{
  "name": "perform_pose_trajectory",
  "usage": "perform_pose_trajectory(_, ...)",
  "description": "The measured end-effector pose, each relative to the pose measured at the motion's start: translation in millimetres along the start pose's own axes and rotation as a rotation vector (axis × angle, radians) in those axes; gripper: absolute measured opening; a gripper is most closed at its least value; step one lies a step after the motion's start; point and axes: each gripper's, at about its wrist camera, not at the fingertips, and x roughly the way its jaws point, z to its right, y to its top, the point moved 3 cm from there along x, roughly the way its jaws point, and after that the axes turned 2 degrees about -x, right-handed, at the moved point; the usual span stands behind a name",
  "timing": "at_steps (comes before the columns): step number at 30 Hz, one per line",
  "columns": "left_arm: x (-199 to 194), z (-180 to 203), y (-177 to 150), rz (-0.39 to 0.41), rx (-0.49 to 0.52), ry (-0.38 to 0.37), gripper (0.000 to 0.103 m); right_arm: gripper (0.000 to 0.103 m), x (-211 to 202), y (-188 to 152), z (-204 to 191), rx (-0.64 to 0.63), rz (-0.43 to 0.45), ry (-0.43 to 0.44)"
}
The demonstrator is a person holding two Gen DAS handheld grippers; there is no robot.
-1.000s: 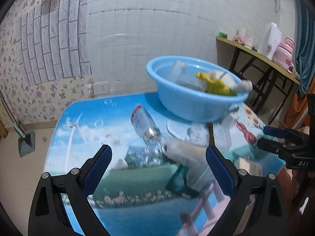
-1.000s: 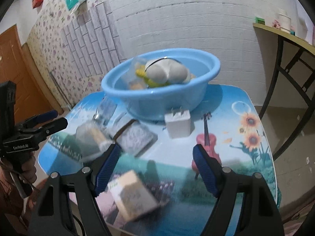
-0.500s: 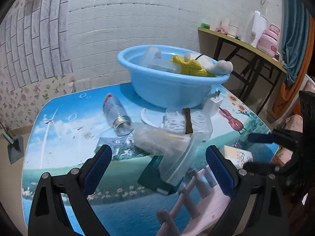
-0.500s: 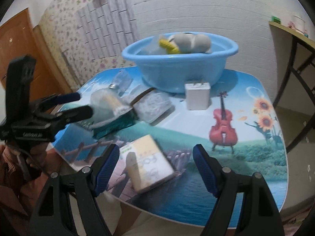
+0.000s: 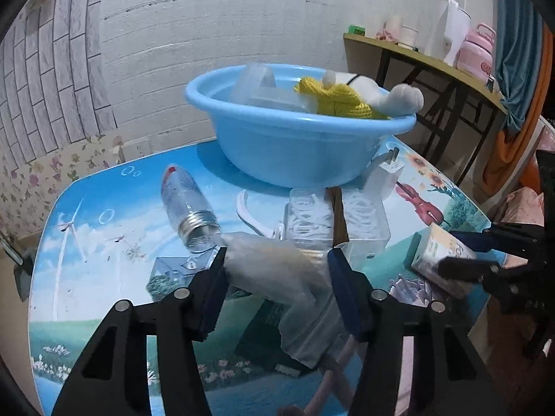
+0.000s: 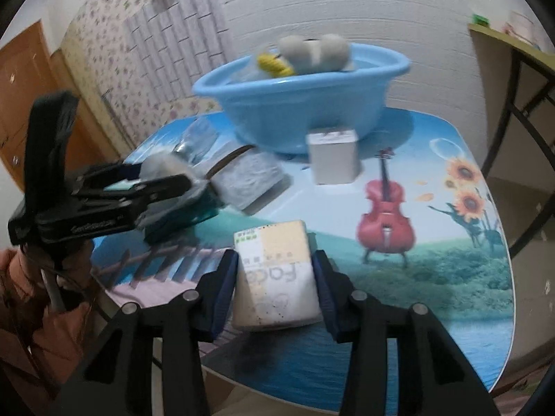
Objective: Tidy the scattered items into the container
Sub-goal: 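Grasp the clear plastic bag with left tool while right grasps the tissue pack, then carry clear bag and tissue pack over the blue basin and open both tools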
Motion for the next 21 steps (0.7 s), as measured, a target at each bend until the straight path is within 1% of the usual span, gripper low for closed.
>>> perform_pose_trajectory(2, -6, -3, 0, 0.008, -0.009, 0.012, 0.055, 0.043, -2, 0, 6, 0.019, 0.011, -0.013)
perform_pose_trajectory(6, -28, -5, 1, 0.045, -0.013, 0.012, 0.054, 0.043, -6, 1, 13, 0.039, 0.027, -0.019)
perform_pose_trajectory(10, -46, -9, 1, 0.074, -0.015, 0.03, 0.054, 0.043, -6, 1, 14, 0.05, 0.026, -0.03)
perform_pose_trajectory(16, -50, -23, -10, 0.066, -0.048, 0.083, 0.055, 0.043, -1, 0, 18, 0.07, -0.001, -0.055)
perform_pose_trajectory(21, -40, -30, -21, 0.023, -0.071, 0.088, 0.055, 0.043, -2, 0, 16, 0.065, -0.006, -0.065)
